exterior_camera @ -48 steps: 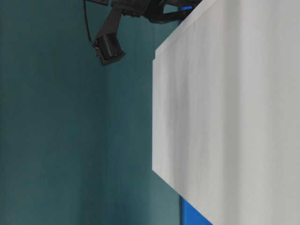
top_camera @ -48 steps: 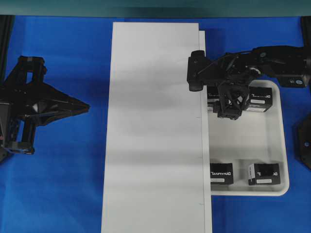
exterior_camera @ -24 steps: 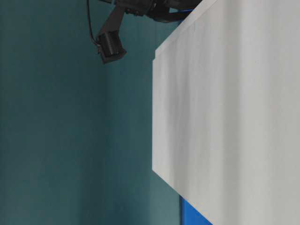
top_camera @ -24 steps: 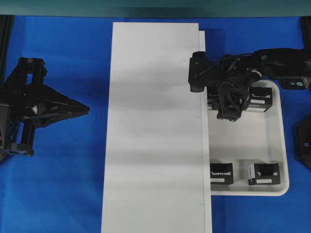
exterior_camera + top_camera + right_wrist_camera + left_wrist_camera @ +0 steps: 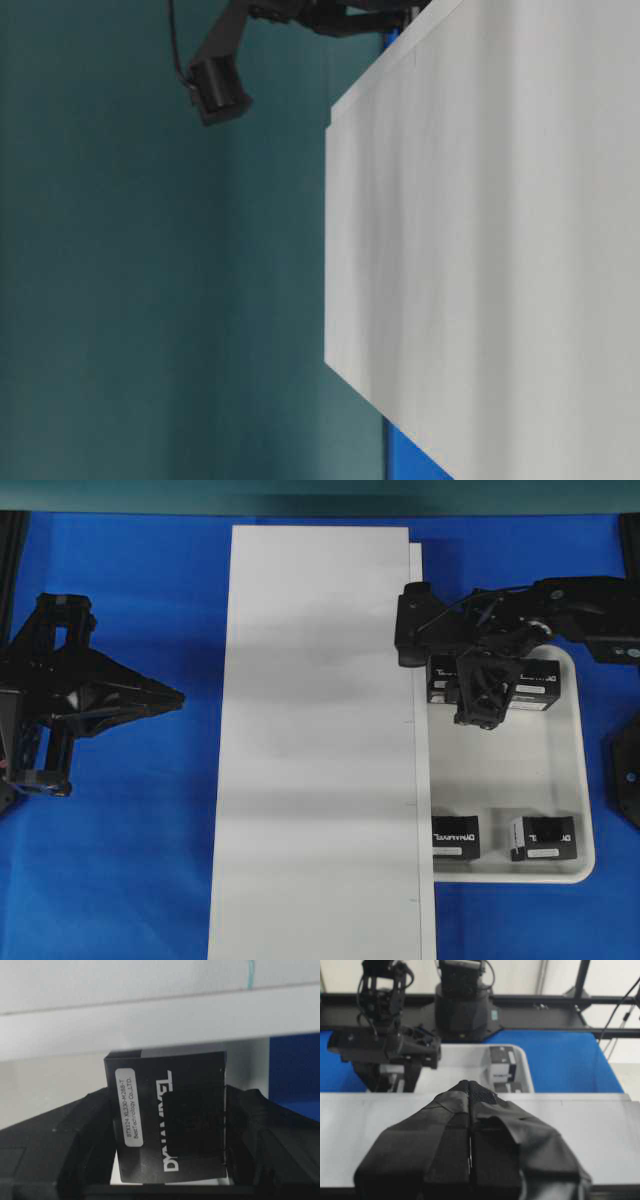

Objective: Place the box from the white plastic tray onto the white base.
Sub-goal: 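Lift the box and carry it left toward the white base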

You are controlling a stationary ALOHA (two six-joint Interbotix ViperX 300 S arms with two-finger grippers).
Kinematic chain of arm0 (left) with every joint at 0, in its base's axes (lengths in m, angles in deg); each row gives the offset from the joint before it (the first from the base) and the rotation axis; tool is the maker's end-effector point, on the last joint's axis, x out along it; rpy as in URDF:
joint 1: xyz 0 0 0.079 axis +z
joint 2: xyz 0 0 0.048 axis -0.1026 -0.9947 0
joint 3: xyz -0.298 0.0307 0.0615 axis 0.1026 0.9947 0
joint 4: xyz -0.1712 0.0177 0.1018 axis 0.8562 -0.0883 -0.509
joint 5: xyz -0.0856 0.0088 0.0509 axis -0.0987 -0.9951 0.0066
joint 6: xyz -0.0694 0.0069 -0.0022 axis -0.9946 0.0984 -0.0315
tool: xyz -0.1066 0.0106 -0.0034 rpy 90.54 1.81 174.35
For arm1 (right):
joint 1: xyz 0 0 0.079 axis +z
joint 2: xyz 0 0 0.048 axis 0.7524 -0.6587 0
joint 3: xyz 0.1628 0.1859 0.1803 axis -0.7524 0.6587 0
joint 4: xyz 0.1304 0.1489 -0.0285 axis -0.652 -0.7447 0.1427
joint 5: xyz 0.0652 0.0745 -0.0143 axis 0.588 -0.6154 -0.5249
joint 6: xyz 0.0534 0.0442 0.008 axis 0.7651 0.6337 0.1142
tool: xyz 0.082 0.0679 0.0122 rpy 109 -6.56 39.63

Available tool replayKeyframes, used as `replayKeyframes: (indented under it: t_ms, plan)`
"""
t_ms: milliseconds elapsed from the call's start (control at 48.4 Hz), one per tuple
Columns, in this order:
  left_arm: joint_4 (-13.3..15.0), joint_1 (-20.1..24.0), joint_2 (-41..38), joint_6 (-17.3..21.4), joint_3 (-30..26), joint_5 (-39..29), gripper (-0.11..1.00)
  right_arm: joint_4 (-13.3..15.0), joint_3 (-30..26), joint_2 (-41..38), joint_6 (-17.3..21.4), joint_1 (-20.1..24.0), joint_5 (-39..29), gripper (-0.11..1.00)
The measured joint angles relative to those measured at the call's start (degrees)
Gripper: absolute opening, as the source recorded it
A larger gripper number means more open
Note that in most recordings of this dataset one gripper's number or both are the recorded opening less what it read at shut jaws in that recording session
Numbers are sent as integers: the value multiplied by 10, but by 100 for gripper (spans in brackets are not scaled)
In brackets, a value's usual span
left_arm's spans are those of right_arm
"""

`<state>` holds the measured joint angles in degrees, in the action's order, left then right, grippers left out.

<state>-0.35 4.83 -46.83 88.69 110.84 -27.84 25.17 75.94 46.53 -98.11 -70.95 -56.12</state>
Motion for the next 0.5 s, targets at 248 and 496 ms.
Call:
replayKeyframes:
  t_ms: [248,496]
  plan:
    - [0,1,0,0,0,0,-7,-1,-3,57,18,0,-76,60]
    - [0,2,-1,0,0,0,-7,-1,-40,121,21,1,-165,60]
